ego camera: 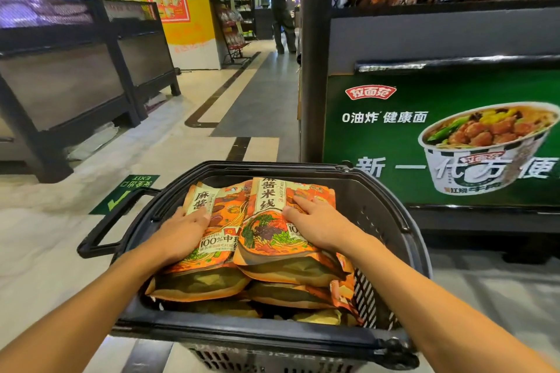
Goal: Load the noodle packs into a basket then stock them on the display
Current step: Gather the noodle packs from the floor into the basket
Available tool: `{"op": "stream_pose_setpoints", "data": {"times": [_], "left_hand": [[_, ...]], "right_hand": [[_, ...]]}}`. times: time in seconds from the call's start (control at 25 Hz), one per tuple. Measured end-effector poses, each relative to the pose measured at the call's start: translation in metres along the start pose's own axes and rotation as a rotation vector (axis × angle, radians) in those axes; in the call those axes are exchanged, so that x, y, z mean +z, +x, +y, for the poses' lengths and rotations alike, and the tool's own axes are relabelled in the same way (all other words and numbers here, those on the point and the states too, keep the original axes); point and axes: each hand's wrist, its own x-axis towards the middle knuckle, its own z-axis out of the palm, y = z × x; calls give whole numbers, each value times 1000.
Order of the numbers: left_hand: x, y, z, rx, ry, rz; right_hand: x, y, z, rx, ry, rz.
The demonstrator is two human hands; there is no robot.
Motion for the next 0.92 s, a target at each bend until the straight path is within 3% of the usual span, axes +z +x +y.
{"op": "stream_pose_setpoints", "data": {"times": [0.32,0.56,0.68,0.92], "left_hand": [[-18,-7,24,95,332,187],[-34,-15,92,216,500,356],[-23,-20,156,364,533,434],[40,-34,302,644,568,363]], "right_hand": [[-16,-11,-6,-117,-59,240],[-59,-33,9,-124,-253,403],[-93,-61,55,-25,-310,507],[-144,-134,191,290,-317,609]]}}
